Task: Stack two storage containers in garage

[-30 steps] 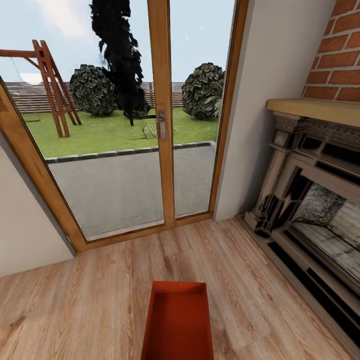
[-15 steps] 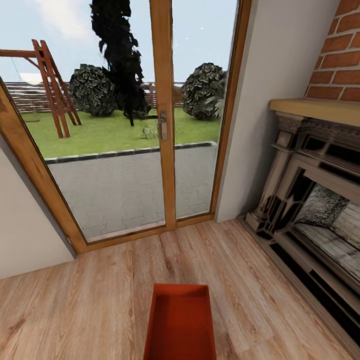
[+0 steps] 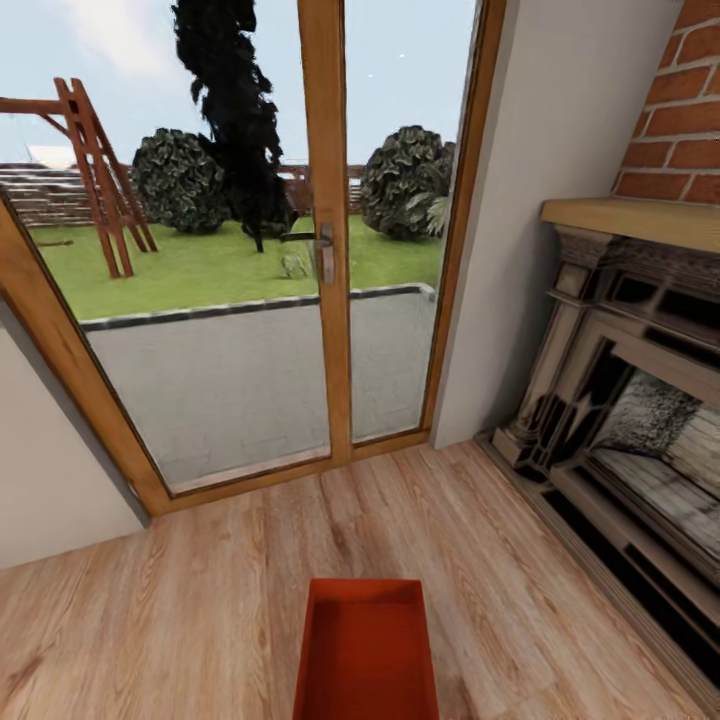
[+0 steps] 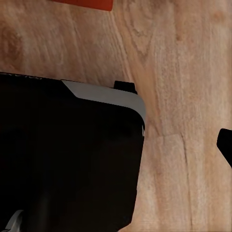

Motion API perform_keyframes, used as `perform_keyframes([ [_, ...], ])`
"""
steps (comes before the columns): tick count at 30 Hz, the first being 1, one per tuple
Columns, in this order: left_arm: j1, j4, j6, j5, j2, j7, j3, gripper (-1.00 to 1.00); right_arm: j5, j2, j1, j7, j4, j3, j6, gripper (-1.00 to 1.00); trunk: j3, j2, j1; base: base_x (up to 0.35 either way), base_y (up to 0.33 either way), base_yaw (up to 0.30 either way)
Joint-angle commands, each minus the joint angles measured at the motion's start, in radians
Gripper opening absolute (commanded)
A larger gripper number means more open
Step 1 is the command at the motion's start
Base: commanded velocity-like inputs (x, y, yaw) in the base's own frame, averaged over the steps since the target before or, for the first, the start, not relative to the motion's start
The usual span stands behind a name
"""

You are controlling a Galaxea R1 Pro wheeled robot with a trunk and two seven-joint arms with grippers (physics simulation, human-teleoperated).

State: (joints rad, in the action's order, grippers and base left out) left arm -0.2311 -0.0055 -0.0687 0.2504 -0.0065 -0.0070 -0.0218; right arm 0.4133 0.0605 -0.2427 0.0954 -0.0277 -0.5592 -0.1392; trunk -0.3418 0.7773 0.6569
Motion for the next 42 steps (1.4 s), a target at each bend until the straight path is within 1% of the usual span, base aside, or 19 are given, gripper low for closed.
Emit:
perform_keyframes([
  [1,-0.001,0.001,-0.003,0.007,0.000,-0.001,-0.003,1.00,0.008,0.001,-0.001,0.001,-0.003,-0.008,-0.005,1.00,-0.001,0.001,0.000,0.003,0.001,-0.202],
  [7,-0.001,0.001,-0.003,0.007,0.000,-0.001,-0.003,1.00,0.009,0.001,-0.001,0.001,-0.003,-0.008,-0.005,1.00,-0.001,0.001,0.000,0.000,0.000,-0.153],
  [31,-0.001,0.001,-0.003,0.007,0.000,-0.001,-0.003,1.00,0.010,0.001,-0.001,0.001,-0.003,-0.008,-0.006,1.00,-0.001,0.001,0.000,0.000,0.000,-0.002],
  [42,-0.001,0.001,-0.003,0.007,0.000,-0.001,-0.003,1.00,0.008,-0.001,-0.001,0.001,-0.003,-0.008,-0.005,1.00,-0.017,0.001,0.000,0.000,0.000,0.000],
])
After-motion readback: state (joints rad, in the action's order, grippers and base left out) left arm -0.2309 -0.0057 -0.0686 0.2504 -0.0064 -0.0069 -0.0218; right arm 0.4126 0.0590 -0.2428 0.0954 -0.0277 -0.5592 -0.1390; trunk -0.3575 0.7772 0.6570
